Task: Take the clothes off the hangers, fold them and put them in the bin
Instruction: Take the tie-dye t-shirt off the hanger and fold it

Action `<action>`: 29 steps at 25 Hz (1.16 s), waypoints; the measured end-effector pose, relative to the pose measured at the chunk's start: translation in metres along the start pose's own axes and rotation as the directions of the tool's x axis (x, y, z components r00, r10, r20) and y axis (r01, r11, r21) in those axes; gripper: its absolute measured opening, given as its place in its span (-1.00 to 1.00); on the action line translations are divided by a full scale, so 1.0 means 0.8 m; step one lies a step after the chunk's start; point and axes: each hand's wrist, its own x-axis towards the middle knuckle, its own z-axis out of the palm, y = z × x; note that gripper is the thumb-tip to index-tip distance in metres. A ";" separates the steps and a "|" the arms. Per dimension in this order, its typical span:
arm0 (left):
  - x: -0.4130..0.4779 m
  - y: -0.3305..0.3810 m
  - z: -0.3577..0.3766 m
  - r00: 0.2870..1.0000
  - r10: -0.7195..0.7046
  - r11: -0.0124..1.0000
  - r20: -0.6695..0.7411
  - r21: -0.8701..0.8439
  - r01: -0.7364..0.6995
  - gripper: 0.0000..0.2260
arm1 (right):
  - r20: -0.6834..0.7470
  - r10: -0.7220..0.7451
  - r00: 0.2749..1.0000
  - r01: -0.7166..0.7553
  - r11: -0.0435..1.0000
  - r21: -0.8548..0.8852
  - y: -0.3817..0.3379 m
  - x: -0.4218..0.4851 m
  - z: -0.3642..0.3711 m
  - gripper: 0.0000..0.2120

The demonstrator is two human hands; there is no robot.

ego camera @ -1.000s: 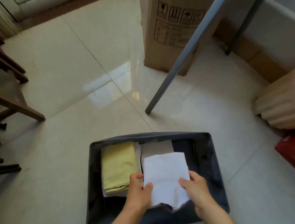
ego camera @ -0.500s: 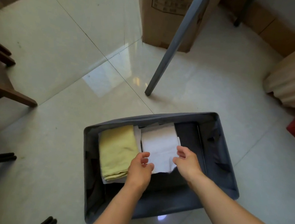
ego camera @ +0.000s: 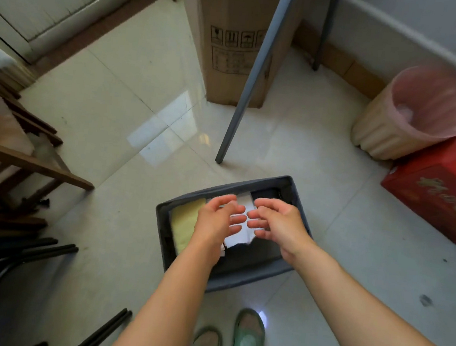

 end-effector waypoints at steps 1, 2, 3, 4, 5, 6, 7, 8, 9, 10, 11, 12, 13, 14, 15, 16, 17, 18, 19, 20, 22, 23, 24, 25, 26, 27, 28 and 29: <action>-0.020 0.016 0.002 1.000 0.019 1.000 0.018 -0.004 -0.019 -0.86 | -0.001 -0.019 1.000 0.019 1.000 0.022 -0.017 -0.020 -0.005 -0.82; -0.044 0.033 0.004 0.998 0.038 0.999 0.041 -0.009 -0.038 -0.86 | -0.004 -0.044 0.999 0.044 0.998 0.042 -0.036 -0.045 -0.012 -0.83; -0.065 0.049 0.006 0.997 0.056 0.998 0.059 -0.019 -0.055 -0.86 | -0.010 -0.067 0.998 0.068 0.996 0.059 -0.053 -0.067 -0.019 -0.83; -0.089 0.068 0.008 0.994 0.078 0.997 0.077 -0.031 -0.075 -0.86 | -0.027 -0.092 0.995 0.094 0.992 0.083 -0.070 -0.091 -0.026 -0.83; -0.114 0.088 0.010 0.990 0.102 0.994 0.096 -0.037 -0.099 -0.85 | -0.047 -0.118 0.992 0.122 0.986 0.110 -0.089 -0.117 -0.035 -0.84; -0.135 0.102 0.012 0.986 0.122 0.992 0.110 -0.044 -0.118 -0.85 | -0.065 -0.135 0.989 0.143 0.980 0.140 -0.103 -0.139 -0.042 -0.84; -0.159 0.118 0.015 0.981 0.144 0.989 0.127 -0.038 -0.140 -0.86 | -0.089 -0.155 0.984 0.168 0.972 0.164 -0.119 -0.165 -0.051 -0.85; -0.185 0.133 0.017 0.975 0.165 0.986 0.151 -0.029 -0.162 -0.86 | -0.114 -0.175 0.978 0.194 0.964 0.184 -0.133 -0.191 -0.060 -0.85; -0.212 0.148 0.020 0.966 0.182 0.983 0.182 -0.016 -0.182 -0.87 | -0.142 -0.195 0.971 0.220 0.956 0.196 -0.147 -0.218 -0.068 -0.85; -0.240 0.162 0.022 0.955 0.201 0.979 0.217 -0.004 -0.205 -0.87 | -0.173 -0.221 0.960 0.255 0.945 0.206 -0.160 -0.247 -0.076 -0.84; -0.267 0.177 0.027 0.942 0.224 0.973 0.251 0.005 -0.233 -0.88 | -0.201 -0.252 0.946 0.294 0.932 0.212 -0.172 -0.276 -0.085 -0.84; -0.289 0.187 0.030 0.930 0.243 0.967 0.276 0.007 -0.254 -0.88 | -0.217 -0.275 0.936 0.321 0.922 0.217 -0.181 -0.299 -0.090 -0.84; -0.310 0.197 0.034 0.918 0.264 0.960 0.297 0.006 -0.279 -0.87 | -0.227 -0.296 0.928 0.344 0.913 0.218 -0.188 -0.321 -0.093 -0.84; -0.333 0.209 0.037 0.902 0.288 0.952 0.321 0.007 -0.306 -0.86 | -0.242 -0.318 0.917 0.372 0.901 0.223 -0.196 -0.346 -0.097 -0.84; -0.355 0.220 0.042 0.886 0.310 0.943 0.344 0.008 -0.332 -0.86 | -0.261 -0.340 0.903 0.399 0.889 0.224 -0.202 -0.371 -0.101 -0.84; -0.376 0.228 0.047 0.870 0.328 0.935 0.368 0.002 -0.354 -0.85 | -0.279 -0.361 0.890 0.426 0.877 0.222 -0.207 -0.394 -0.105 -0.84; -0.396 0.236 0.053 0.851 0.346 0.926 0.395 -0.001 -0.377 -0.85 | -0.299 -0.385 0.873 0.455 0.864 0.216 -0.212 -0.417 -0.110 -0.84; -0.415 0.243 0.059 0.833 0.361 0.919 0.418 -0.009 -0.394 -0.84 | -0.318 -0.405 0.857 0.481 0.850 0.214 -0.217 -0.439 -0.116 -0.84; -0.435 0.249 0.067 0.814 0.376 0.910 0.444 -0.013 -0.414 -0.84 | -0.343 -0.428 0.836 0.512 0.833 0.210 -0.222 -0.462 -0.125 -0.84; -0.457 0.255 0.076 0.788 0.390 0.901 0.476 -0.021 -0.433 -0.84 | -0.373 -0.453 0.810 0.547 0.813 0.200 -0.226 -0.487 -0.137 -0.84; -0.492 0.259 0.095 0.741 0.411 0.887 0.530 -0.045 -0.459 -0.83 | -0.422 -0.496 0.759 0.607 0.774 0.181 -0.234 -0.528 -0.160 -0.85; -0.511 0.260 0.106 0.716 0.418 0.881 0.559 -0.056 -0.471 -0.83 | -0.450 -0.516 0.729 0.638 0.750 0.174 -0.238 -0.547 -0.175 -0.85; -0.530 0.260 0.118 0.692 0.420 0.877 0.587 -0.067 -0.475 -0.82 | -0.481 -0.531 0.697 0.666 0.729 0.161 -0.241 -0.567 -0.190 -0.86; -0.549 0.260 0.132 0.668 0.422 0.874 0.613 -0.079 -0.480 -0.82 | -0.508 -0.546 0.666 0.690 0.710 0.143 -0.244 -0.586 -0.206 -0.86; -0.568 0.259 0.146 0.640 0.426 0.870 0.640 -0.095 -0.484 -0.82 | -0.529 -0.556 0.641 0.708 0.694 0.127 -0.247 -0.605 -0.221 -0.86; -0.585 0.258 0.160 0.610 0.429 0.865 0.666 -0.109 -0.489 -0.81 | -0.546 -0.563 0.620 0.722 0.681 0.118 -0.250 -0.621 -0.235 -0.86; -0.602 0.257 0.172 0.579 0.429 0.862 0.693 -0.124 -0.491 -0.82 | -0.559 -0.569 0.603 0.734 0.670 0.109 -0.252 -0.638 -0.247 -0.85; -0.620 0.256 0.186 0.547 0.427 0.860 0.720 -0.135 -0.492 -0.83 | -0.570 -0.579 0.584 0.747 0.657 0.098 -0.253 -0.653 -0.260 -0.85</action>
